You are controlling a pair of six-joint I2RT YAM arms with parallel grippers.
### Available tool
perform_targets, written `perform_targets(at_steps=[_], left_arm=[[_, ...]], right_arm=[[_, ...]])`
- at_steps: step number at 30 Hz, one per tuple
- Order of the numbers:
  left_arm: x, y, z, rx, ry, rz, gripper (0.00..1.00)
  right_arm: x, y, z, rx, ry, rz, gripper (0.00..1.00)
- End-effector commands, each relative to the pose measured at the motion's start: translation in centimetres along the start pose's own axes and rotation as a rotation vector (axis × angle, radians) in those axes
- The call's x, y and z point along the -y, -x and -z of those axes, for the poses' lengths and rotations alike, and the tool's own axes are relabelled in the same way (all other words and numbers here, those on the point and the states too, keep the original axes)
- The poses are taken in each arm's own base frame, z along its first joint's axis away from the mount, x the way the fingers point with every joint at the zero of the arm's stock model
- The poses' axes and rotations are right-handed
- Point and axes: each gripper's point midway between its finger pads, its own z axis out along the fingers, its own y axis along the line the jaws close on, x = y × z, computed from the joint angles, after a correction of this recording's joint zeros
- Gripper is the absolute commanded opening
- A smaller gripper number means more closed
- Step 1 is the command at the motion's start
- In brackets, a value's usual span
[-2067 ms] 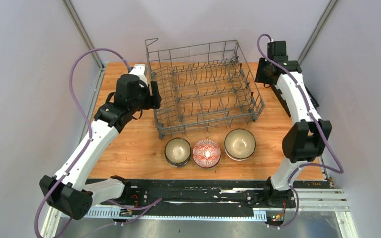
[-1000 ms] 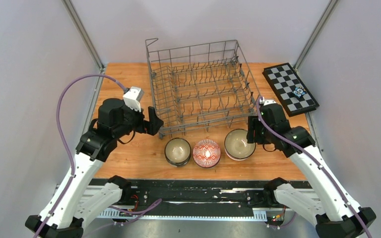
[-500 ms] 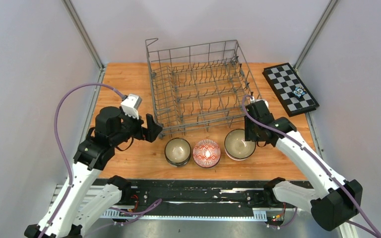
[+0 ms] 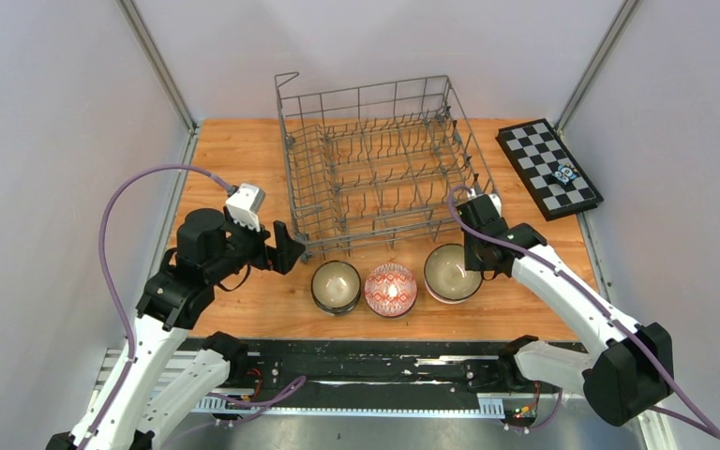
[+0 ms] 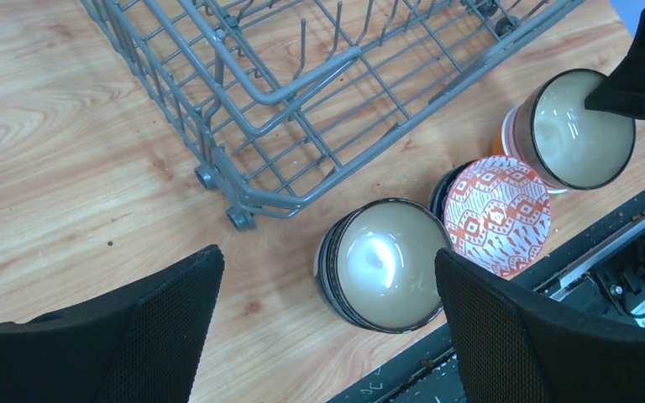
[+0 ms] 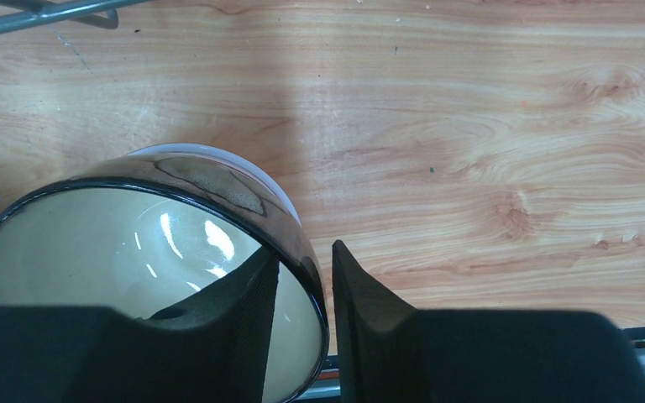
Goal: Load the bowls into the dish rack
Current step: Pick up the bowl from the center of the board.
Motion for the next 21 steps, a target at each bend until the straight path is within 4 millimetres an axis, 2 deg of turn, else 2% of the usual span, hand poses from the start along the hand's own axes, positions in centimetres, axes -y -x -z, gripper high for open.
perform_targets(at_steps=[1,6,9,10,17,21], left_arm=[[0.3,-0.6,-0.1,-0.018,-0.017,0.009,0.97],[0.1,-0.6,-0.3,-0.018,-0.011,0.009,0.97],[0.2,-0.7,-0.4,-0.025,-0.011,0.011,0.97],[0.1,-0.6,-0.3,-0.026,-0.01,0.011,0.97],[0.0,-0.5,-0.2,-0.025,0.0,0.011,0.97],[0.0,-0.6,-0.1,-0.024,0.003,0.012,0.97]], right_arm=[[0.4,-0.8,-0.4,-0.001,-0.026,0.01,0.3],[0.7,-1.2,-0.6,-0.005,-0.041,0.019,0.23],[0.8,-1.0,-0.4,0.006,-0.041,0.02,0.05],[0.9,-1.0,-0.2,0.011,-0.041,0.02,0.03],[1.0,0.0,1.4,0.049,-0.02,0.019,0.03],[1.1,1.0,3.1,0.08,-0.008,0.025,0.03]])
